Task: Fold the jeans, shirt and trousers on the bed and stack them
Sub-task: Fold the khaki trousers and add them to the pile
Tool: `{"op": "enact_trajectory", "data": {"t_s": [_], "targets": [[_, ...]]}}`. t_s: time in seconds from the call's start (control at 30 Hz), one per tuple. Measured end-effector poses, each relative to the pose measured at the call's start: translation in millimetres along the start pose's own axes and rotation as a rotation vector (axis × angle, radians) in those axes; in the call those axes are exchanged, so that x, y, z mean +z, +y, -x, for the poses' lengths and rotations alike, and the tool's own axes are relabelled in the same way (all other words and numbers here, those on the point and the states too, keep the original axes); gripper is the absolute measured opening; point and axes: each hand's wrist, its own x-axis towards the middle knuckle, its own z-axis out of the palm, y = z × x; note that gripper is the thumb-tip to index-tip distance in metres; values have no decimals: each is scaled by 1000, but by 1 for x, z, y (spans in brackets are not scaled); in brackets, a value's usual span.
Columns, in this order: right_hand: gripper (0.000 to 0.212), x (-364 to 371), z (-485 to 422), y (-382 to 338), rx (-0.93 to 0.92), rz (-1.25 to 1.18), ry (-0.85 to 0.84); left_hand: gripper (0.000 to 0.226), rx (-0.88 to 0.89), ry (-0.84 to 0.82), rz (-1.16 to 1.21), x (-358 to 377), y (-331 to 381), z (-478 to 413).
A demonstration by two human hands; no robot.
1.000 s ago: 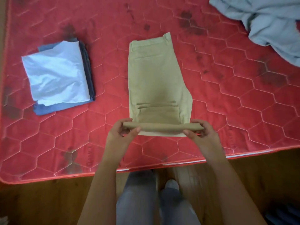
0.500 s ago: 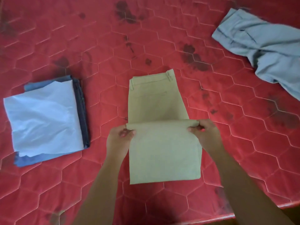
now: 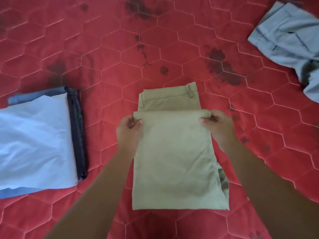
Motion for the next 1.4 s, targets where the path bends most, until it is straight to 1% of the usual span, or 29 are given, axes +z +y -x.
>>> {"op": "enact_trajectory", "data": {"t_s": [0.1,0.23,0.27,0.33,0.37,0.43,0.53,0.63,0.7,0.77,0.8,0.83,0.87,0.9,0.93,0.97,1.0,1.07,1.13,1.17,1.27,1.33,1.37,1.4], "targets": [[23,11,-29,-11,-14,1,-5,23,30,31,4,8,8,-25],[20,26,-71,-19,-35,64,47,23,57,46,10,21,21,-59],[19,29,-81,-18,-30,95,50,21,57,46,-1,25,22,-66],[8,34,-94,-13,-6,172,45,9,50,35,-52,31,18,-76],[4,36,-99,-9,3,218,49,9,51,28,-78,34,13,-79],[9,39,-104,-5,-25,302,77,16,72,20,-104,37,5,-84],[14,43,-111,-2,-101,356,120,12,141,30,-114,39,-1,-88],[16,45,-116,3,-119,444,115,10,158,39,-156,40,-7,-88],[15,45,-118,0,-117,498,85,13,137,38,-202,40,-6,-86],[8,41,-115,-6,-102,487,80,26,130,23,-278,39,-3,-81],[10,38,-110,-8,-118,484,102,35,182,38,-379,38,-2,-76],[18,35,-102,-10,-169,509,147,43,284,67,-518,37,-2,-69],[25,35,-91,-9,-259,562,194,47,416,85,-643,37,-3,-58],[30,40,-77,-8,-378,617,214,47,546,71,-718,39,-6,-47],[35,50,-60,-4,-493,663,184,48,638,22,-764,43,-11,-36],[41,62,-44,4,-578,717,113,49,681,-51,-808,47,-19,-28],[46,74,-31,15,-624,796,18,51,681,-121,-872,50,-30,-23],[52,83,-15,38,-603,1005,-175,53,638,-177,-1039,51,-51,-24],[58,63,-18,60,-551,1152,-254,55,620,-175,-1127,47,-61,-30],[61,46,-23,68,-508,1197,-258,55,626,-185,-1145,45,-62,-31],[63,-10,-26,80,-302,1271,-240,57,628,-219,-1175,36,-63,-25],[59,-34,-20,75,-230,1296,-243,58,566,-240,-1173,30,-61,-14],[55,-39,-13,70,-214,1231,-217,57,534,-250,-1163,29,-58,-5],[50,-39,-5,65,-239,1120,-144,54,513,-257,-1143,28,-57,6]]}}
